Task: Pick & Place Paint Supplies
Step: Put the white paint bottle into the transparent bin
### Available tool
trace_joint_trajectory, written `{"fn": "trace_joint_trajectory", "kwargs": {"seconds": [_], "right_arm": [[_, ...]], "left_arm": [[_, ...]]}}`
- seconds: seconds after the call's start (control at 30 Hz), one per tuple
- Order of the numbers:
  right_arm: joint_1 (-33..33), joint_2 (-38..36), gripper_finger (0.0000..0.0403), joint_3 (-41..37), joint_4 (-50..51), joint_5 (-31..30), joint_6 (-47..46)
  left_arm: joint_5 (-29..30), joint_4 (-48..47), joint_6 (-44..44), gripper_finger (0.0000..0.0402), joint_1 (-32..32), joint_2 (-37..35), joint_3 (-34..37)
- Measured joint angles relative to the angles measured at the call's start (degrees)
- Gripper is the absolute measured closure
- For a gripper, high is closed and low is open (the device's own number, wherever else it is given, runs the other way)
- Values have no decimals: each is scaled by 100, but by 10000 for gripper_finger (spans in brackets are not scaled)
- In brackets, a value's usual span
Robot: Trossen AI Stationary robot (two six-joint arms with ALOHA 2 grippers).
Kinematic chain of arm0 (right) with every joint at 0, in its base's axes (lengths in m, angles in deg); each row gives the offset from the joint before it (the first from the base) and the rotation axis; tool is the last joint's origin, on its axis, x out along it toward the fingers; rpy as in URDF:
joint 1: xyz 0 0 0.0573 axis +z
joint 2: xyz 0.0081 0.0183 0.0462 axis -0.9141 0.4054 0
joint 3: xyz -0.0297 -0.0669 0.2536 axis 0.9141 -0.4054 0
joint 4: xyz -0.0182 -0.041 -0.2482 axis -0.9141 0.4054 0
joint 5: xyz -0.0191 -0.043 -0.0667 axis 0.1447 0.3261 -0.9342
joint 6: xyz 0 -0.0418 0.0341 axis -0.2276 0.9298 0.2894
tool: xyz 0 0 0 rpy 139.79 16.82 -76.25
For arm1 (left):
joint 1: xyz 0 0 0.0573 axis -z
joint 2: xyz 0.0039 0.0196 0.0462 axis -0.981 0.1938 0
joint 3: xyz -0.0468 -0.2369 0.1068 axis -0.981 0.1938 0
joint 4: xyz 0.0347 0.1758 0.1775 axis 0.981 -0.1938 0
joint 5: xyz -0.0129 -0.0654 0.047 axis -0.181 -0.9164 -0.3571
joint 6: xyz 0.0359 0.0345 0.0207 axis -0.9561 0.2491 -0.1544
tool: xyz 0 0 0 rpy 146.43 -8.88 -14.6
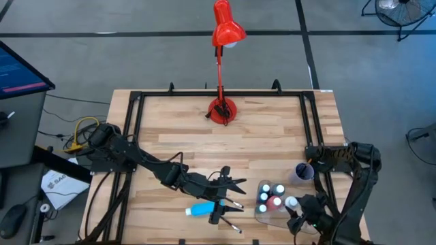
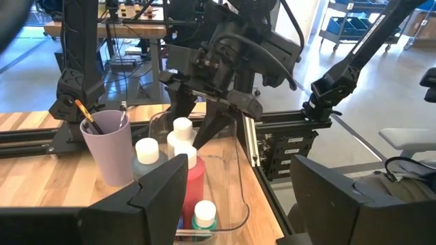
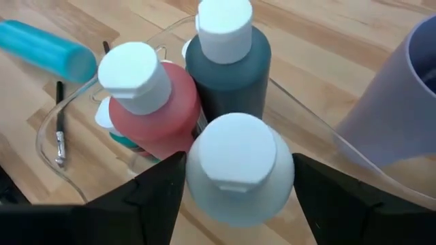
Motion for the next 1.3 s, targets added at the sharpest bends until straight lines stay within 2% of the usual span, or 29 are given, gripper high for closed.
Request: {"fn": "trace_joint_trajectory", "kwargs": {"seconds": [0.47,0.93,1.3], "right_arm": [[58,4,147,-4,-209,546,0],[55,22,147,-11,63,555,-2],[39,22,147,-588,-257,658,-52]], "left_arm": [[0,0,0,165,0,2,0],[-1,0,0,165,0,1,0],[-2,-16,0,165,0,2,0]]}}
